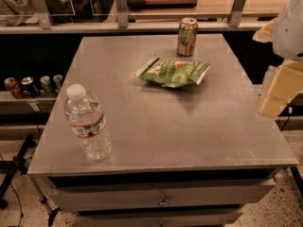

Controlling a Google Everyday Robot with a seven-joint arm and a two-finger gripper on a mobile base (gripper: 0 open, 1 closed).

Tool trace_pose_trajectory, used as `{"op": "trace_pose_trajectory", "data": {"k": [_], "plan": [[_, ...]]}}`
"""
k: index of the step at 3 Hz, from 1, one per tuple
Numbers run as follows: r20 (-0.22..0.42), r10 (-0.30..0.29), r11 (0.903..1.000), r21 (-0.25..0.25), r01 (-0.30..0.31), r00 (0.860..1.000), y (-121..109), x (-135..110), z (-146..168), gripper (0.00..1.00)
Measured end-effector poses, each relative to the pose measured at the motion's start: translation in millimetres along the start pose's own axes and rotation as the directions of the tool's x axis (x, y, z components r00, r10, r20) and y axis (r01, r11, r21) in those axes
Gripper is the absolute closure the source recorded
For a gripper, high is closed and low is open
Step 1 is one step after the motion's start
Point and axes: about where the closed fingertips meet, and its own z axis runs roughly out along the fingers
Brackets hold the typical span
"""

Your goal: Pick green jalapeno chip bag

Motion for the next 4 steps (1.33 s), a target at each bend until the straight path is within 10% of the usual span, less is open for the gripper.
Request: {"op": "trace_pose_trajectory", "data": {"k": [4], "plan": [[0.114,0.074,0.9972,-0.01,-0.074,0.991,-48.5,-60.9,55.0,0.0]]}}
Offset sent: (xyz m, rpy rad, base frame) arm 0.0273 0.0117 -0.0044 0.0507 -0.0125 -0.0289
